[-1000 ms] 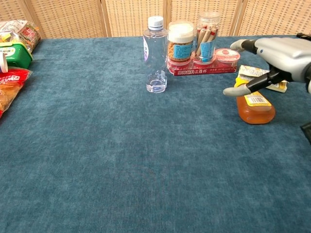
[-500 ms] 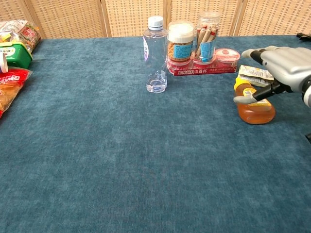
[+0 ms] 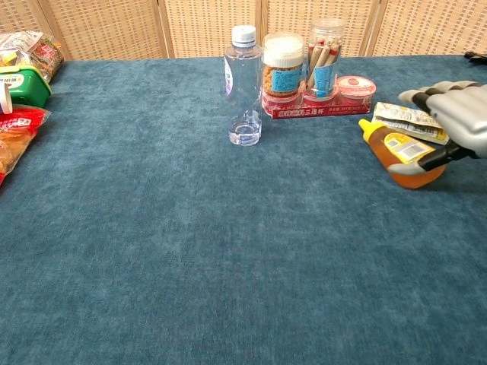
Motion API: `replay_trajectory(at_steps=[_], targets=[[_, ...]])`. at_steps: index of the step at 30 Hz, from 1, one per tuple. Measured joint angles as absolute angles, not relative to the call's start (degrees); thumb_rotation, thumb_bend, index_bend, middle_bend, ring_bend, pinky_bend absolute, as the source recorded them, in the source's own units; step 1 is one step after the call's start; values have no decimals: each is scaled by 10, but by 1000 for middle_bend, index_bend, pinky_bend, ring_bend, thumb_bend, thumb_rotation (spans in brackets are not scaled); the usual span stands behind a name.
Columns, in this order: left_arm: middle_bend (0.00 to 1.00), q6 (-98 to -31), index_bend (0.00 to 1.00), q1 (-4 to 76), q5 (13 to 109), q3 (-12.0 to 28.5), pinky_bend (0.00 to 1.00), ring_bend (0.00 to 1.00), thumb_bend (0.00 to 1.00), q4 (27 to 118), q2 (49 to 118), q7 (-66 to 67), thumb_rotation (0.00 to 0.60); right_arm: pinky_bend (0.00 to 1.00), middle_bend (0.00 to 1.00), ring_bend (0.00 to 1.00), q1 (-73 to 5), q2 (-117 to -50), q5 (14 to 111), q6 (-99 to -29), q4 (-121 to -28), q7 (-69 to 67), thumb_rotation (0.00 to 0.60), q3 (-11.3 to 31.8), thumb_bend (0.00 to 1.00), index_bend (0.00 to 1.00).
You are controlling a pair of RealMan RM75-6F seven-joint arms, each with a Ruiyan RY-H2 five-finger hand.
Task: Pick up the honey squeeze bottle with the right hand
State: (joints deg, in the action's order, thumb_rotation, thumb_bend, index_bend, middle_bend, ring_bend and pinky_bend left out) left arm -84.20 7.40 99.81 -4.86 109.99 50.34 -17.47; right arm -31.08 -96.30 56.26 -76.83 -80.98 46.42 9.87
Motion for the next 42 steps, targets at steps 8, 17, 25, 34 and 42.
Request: replay_trajectory(at_steps=[8,17,25,34,42], targets=[[156,-845,286,73,997,-48,0,0,434,1101,502,-174,600,0,0,0,-311,-938,536,-731,-766,444,343,122,0,0],[156,-845,286,73,1001,-49,0,0,434,1100,504,-174,600,0,0,0,-306,-888,519,-718,-857,447,345,127,0,0],[155,-848,286,73,1004,-50,0,0,434,1096,504,-178,600,0,0,0,-319,-864,462,-703,-960,493,343,123,0,0],[156,-856,285,67,1002,-53,0,0,435,1085,505,-190,600,0,0,0,-358,-881,410,-678,-933,505,344,133,0,0],[155,-862,284,65,1003,-53,0,0,434,1082,505,-192,600,386,173,175,-371,-885,391,-661,-907,487,479,133,0,0]])
